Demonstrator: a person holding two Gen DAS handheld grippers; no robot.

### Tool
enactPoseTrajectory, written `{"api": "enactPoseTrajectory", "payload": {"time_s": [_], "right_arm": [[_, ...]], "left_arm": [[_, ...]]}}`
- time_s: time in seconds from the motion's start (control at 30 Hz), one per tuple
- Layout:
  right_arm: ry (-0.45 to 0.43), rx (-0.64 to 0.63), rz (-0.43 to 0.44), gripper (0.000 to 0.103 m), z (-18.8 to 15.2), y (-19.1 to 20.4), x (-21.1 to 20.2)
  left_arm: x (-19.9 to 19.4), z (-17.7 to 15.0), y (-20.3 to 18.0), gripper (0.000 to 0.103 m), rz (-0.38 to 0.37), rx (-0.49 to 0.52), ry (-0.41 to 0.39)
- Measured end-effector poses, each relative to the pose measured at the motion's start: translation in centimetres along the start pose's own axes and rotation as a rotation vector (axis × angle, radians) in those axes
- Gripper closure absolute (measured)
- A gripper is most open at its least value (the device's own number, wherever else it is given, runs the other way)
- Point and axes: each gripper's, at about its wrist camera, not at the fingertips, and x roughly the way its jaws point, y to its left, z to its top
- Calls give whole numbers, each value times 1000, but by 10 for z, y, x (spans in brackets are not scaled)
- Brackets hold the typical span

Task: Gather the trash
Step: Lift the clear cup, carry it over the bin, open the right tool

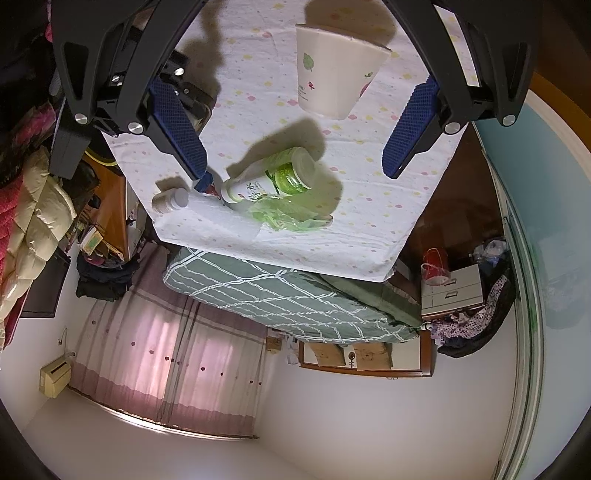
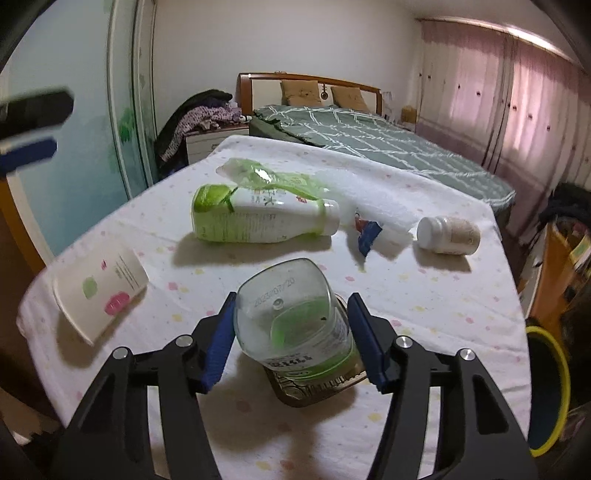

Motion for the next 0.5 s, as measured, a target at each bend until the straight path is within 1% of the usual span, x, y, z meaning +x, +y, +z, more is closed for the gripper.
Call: {"api": "enactPoseTrajectory", "payload": {"time_s": [0.13,0.3,0.4,0.5], "right_arm": [[-14,68,79,46,6,-10,-8],[-48,151,137,46,17,-25,-24],[-83,184,119,46,23,-38,-35],[-106,233,80,46,24,-58,-42]], "left_arm": [[3,-2,-2,9,-1,-3,9],[4,-1,-2,9,-8,5,13],[5,-2,-2,9,-14,6,15],[9,-4,-4,9,-19,12,26]]}}
